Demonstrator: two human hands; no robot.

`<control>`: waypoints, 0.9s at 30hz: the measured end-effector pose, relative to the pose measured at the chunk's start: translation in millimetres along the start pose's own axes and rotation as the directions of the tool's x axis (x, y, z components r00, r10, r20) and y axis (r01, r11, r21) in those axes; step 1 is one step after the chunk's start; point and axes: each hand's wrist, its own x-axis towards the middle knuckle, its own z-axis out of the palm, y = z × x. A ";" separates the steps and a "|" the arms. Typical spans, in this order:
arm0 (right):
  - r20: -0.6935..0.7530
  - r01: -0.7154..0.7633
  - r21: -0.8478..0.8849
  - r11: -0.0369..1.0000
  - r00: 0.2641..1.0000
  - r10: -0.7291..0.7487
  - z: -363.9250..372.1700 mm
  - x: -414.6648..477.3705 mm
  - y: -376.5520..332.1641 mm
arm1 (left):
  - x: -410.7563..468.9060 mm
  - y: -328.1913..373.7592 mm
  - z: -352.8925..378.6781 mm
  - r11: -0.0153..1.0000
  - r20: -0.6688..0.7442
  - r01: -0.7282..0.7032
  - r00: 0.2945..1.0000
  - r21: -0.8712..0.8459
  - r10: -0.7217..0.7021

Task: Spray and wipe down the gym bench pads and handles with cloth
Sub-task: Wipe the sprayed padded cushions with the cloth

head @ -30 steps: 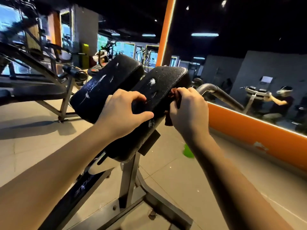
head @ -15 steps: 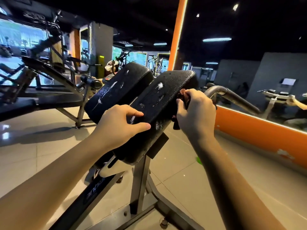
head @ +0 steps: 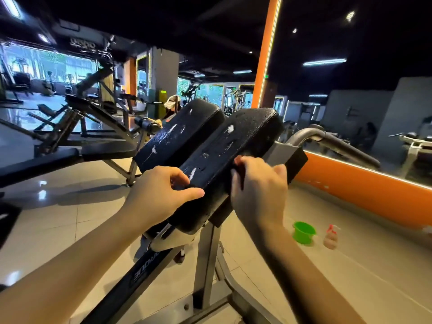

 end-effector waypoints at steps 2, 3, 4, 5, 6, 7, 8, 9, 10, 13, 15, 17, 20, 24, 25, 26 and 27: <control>0.085 0.105 0.095 0.990 0.990 -0.113 3.2 -47.9 -21.0 | -2.1 1.3 -1.6 1.000 -0.004 -0.020 1.000 -0.001 0.020; 0.104 0.179 0.102 0.979 0.976 -0.190 5.5 -60.1 -22.1 | -3.8 1.7 -3.0 1.000 0.001 -0.026 1.000 -0.003 0.026; 0.096 0.233 0.095 0.968 0.966 -0.242 6.4 -57.2 -16.3 | -5.5 0.9 -4.5 1.000 0.012 -0.022 1.000 -0.009 0.022; 0.065 0.257 0.057 0.965 0.963 -0.261 7.2 -43.3 -6.0 | -6.9 -1.2 -5.9 1.000 0.027 -0.015 1.000 -0.019 0.015; 0.023 0.253 0.005 0.967 0.967 -0.253 6.1 -25.0 4.7 | -8.6 -2.5 -7.2 1.000 0.037 -0.007 0.999 -0.026 0.008; -0.021 0.223 -0.063 0.973 0.974 -0.225 3.9 -3.6 16.7 | -9.8 -3.4 -7.8 1.000 0.042 0.000 0.999 -0.029 0.001; -0.054 0.173 -0.117 0.978 0.982 -0.180 0.5 18.7 29.0 | -10.5 -3.4 -8.0 1.000 0.040 0.004 0.999 -0.028 -0.003; -0.073 0.113 -0.143 0.983 0.990 -0.125 -2.0 35.1 37.8 | -10.5 -2.4 -7.8 1.000 0.037 0.004 0.999 -0.018 -0.004; -0.082 0.066 -0.132 0.989 0.994 -0.077 -2.8 41.2 39.1 | -10.3 -0.8 -7.9 1.000 0.035 0.000 0.999 -0.001 0.000; -0.037 0.037 -0.011 0.999 0.999 -0.038 4.4 -0.3 9.1 | -10.7 2.8 -7.2 1.000 0.033 -0.013 0.999 0.021 0.012; 0.051 0.166 0.092 0.982 0.984 -0.171 10.1 -48.4 -14.5 | -14.1 3.0 -7.1 0.999 0.017 -0.021 1.000 0.031 0.021; 0.081 0.298 0.117 0.947 0.948 -0.308 13.5 -66.4 -17.0 | -18.1 1.9 -7.0 0.999 0.005 -0.033 0.999 0.026 0.033; 0.003 0.279 0.021 0.960 0.960 -0.279 12.7 -16.2 11.4 | -20.6 0.9 -7.0 0.999 0.010 -0.018 1.000 -0.032 0.019; -0.040 0.091 -0.036 0.995 0.995 -0.093 3.9 26.5 30.3 | -20.6 3.6 -6.3 0.999 0.025 -0.003 1.000 -0.042 0.004; -0.033 0.073 0.002 0.997 0.997 -0.073 5.3 13.8 22.4 | -20.7 4.8 -6.0 0.999 0.025 -0.002 1.000 -0.039 0.003; -0.012 0.081 0.054 0.995 0.997 -0.081 8.6 -7.5 11.8 | -21.0 5.8 -5.4 0.999 0.021 -0.005 1.000 -0.034 0.006; 0.027 0.116 0.108 0.987 0.992 -0.119 12.3 -32.9 1.3 | -21.2 5.9 -4.2 1.000 0.012 -0.013 1.000 -0.027 0.013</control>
